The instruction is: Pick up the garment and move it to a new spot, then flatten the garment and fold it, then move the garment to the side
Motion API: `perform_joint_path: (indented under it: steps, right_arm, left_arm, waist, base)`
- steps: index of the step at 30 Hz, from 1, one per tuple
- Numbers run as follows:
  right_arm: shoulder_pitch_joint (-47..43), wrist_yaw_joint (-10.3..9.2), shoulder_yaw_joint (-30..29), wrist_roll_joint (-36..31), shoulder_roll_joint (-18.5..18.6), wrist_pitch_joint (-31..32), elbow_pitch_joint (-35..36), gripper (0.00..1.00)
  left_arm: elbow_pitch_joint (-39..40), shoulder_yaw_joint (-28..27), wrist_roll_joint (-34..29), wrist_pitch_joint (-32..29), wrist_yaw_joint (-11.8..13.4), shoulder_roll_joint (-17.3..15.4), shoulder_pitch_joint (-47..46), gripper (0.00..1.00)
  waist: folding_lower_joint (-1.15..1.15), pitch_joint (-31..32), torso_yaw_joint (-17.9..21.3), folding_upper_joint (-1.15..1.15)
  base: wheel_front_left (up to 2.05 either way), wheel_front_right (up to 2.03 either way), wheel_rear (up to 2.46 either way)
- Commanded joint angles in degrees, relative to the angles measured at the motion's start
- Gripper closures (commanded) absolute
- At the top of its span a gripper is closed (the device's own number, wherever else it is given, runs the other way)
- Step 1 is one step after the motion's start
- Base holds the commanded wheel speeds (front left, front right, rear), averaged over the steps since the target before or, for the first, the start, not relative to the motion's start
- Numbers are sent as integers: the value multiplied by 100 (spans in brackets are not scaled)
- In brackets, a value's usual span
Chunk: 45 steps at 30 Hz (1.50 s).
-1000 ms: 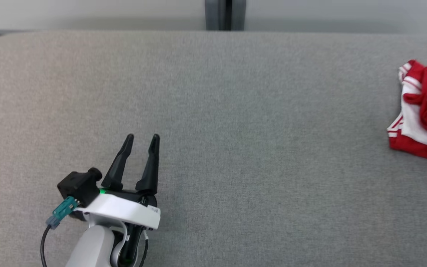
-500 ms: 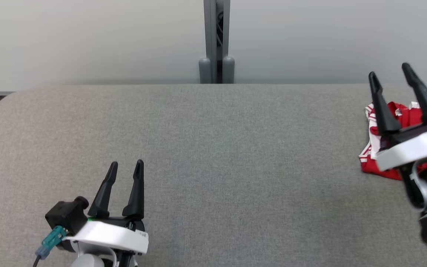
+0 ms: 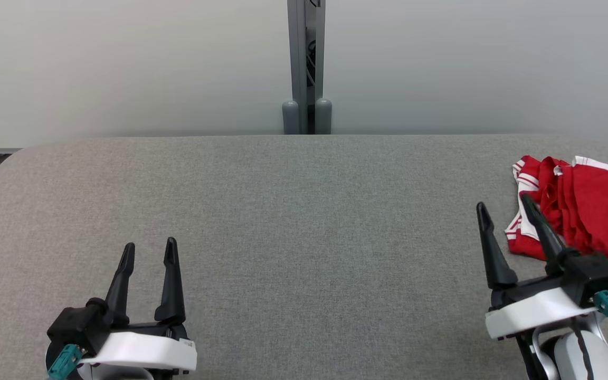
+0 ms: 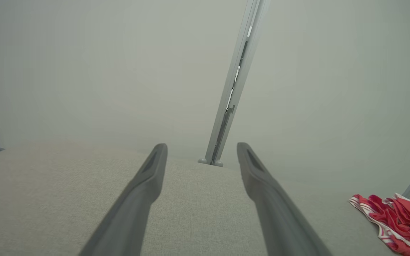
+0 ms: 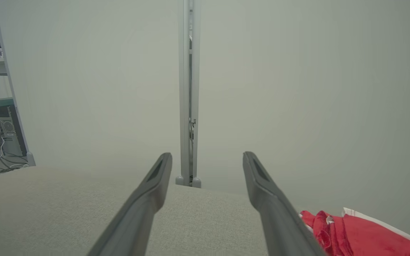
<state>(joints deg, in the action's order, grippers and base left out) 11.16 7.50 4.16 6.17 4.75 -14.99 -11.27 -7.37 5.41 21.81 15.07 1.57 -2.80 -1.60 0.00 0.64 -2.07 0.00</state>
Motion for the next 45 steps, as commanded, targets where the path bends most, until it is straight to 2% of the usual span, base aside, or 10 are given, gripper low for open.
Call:
perform_joint_path:
  steps: [1, 3, 9, 11, 15, 22, 45]
  right_arm:
    - [-142, 0, -63, -84, -39, -31, 32, 0]
    - [-297, 0, -164, -94, -91, -31, -6, 0]
    - [-631, 0, -386, -248, -167, -31, -70, 0]
    - [-691, 0, -356, -175, -172, -31, -81, 0]
    - [-775, 0, -293, -82, -171, -31, -105, 0]
    - [-804, 0, -256, -121, -172, -32, -131, 0]
    - [-750, 0, -143, -229, -171, -32, -204, 0]
  left_arm:
    - [49, -6, -46, 0, 52, -24, 79, 0]
    - [14, 29, 96, 0, -27, -19, 172, 0]
    - [15, -20, -29, 0, -56, -23, 312, 0]
    - [-8, -14, -55, 0, -20, -24, 355, 0]
    - [-77, -6, 52, 0, -111, -23, 370, 0]
    - [-158, -44, 81, 0, -53, -24, 391, 0]
    - [-191, -112, 111, 0, -111, -24, 407, 0]
  waist:
    - [0, 35, -3, 0]
    - [0, 71, 4, 0]
    - [0, 141, 11, 0]
    - [0, 148, 17, 0]
    - [0, 147, 26, 0]
    - [0, 154, -27, 0]
    - [0, 126, -115, 0]
  base:
    - [0, 0, 0]
    - [0, 0, 0]
    - [0, 0, 0]
    - [0, 0, 0]
    - [0, 0, 0]
    - [0, 0, 0]
    - [0, 0, 0]
